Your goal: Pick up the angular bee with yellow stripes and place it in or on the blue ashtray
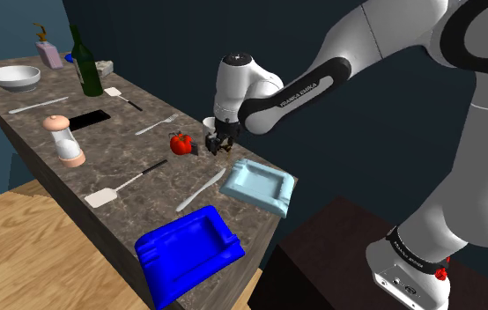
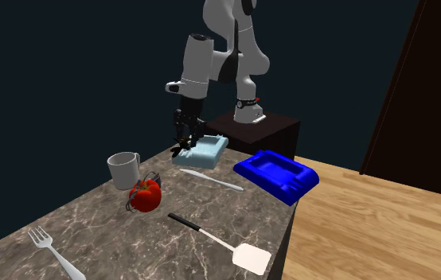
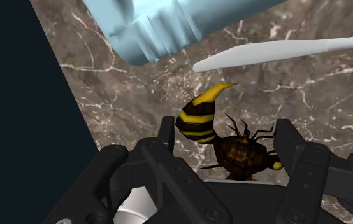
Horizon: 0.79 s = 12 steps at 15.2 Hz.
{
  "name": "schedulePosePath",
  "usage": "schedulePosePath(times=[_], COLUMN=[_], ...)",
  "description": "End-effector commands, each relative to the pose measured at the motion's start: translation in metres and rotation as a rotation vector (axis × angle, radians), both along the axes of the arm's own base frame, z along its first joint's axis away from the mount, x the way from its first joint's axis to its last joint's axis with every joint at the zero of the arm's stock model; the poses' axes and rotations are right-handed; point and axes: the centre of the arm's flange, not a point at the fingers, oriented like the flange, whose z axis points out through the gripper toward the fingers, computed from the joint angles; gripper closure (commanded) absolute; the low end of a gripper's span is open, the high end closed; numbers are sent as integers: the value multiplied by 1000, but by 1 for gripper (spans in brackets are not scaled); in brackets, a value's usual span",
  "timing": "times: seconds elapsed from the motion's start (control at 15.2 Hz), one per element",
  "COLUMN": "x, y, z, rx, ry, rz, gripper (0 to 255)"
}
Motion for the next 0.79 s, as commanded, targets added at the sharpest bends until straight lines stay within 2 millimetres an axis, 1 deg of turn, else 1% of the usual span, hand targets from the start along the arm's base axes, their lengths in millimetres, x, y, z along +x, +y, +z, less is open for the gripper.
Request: schedulePosePath(times=[0.0,0.73], x=[0,-103], y=[1,103], z=[11,13], rx=[0,0], ry=[0,0], rz=[0,0], gripper=[255,255])
